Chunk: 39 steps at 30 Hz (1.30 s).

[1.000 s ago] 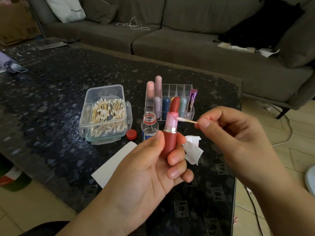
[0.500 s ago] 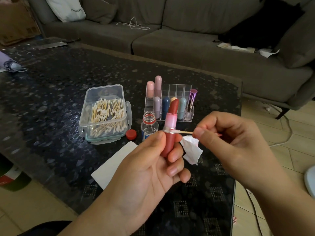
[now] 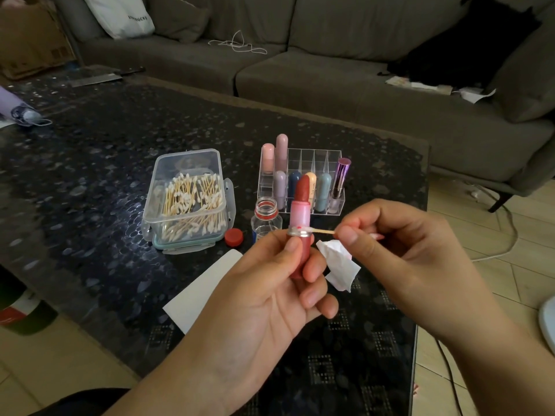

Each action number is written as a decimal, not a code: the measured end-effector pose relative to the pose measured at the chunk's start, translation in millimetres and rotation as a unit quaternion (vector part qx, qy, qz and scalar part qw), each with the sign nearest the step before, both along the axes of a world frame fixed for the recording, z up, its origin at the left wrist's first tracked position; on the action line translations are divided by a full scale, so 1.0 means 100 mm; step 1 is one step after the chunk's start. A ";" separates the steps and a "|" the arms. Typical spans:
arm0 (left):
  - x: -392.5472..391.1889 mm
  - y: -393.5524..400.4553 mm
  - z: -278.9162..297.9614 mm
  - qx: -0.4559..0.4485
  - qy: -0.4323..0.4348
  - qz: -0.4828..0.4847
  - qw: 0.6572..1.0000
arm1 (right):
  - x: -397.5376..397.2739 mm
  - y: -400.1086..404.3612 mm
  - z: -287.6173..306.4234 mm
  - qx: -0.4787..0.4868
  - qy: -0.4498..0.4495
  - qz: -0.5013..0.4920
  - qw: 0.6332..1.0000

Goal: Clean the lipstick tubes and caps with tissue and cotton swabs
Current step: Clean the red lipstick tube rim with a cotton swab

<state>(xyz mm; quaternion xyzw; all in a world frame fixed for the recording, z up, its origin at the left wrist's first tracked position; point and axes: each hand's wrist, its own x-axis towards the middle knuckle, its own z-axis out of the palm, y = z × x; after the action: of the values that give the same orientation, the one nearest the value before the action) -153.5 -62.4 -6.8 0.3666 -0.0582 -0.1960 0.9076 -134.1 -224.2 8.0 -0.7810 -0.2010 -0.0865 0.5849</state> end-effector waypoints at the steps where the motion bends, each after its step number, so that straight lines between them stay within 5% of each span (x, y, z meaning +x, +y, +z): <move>1: 0.00 0.00 0.00 -0.005 0.000 -0.004 1.000 | -0.01 0.01 0.00 -0.009 -0.003 -0.003 1.000; 39: -0.01 -0.09 -0.02 0.060 -0.036 0.110 0.992 | -0.05 0.06 0.02 -0.071 -0.057 -0.057 0.994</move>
<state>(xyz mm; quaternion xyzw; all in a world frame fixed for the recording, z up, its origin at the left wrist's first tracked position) -154.5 -71.0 -8.8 0.4309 -0.0381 -0.0850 0.8976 -139.0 -218.5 9.7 -0.8245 -0.1946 -0.1494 0.5100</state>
